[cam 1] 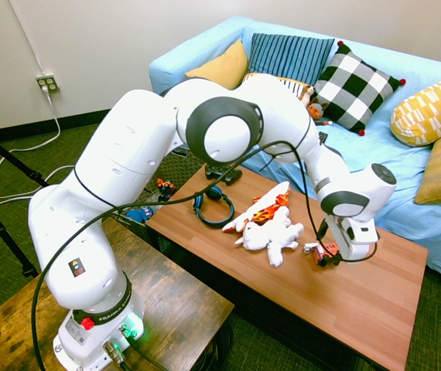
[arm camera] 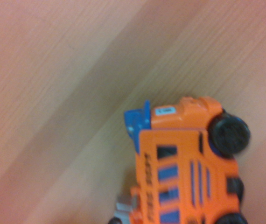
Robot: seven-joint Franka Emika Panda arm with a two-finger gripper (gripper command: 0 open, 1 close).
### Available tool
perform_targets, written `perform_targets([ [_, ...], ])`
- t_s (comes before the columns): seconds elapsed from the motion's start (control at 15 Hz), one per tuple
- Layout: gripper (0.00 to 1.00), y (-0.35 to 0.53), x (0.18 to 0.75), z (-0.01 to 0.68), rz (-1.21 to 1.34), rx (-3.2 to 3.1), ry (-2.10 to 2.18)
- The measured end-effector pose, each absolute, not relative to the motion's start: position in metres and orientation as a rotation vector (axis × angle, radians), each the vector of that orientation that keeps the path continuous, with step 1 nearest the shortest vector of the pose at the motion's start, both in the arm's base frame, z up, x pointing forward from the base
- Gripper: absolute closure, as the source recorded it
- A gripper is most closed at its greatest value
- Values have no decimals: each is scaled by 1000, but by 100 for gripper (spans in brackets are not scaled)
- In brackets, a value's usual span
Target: Put the toy car in the basket
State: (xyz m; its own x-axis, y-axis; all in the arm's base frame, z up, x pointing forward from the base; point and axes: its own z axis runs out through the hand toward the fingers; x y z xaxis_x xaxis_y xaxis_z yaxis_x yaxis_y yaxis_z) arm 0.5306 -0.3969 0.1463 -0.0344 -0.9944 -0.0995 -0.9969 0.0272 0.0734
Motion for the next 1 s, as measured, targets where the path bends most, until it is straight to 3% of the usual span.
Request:
perform_targets([
  [0.2,0,-392,556,132,197,-2197,2207],
  [0.27,100,-391,561,131,214,-2203,2205],
  [1.0,100,-400,564,122,306,-2241,2228],
])
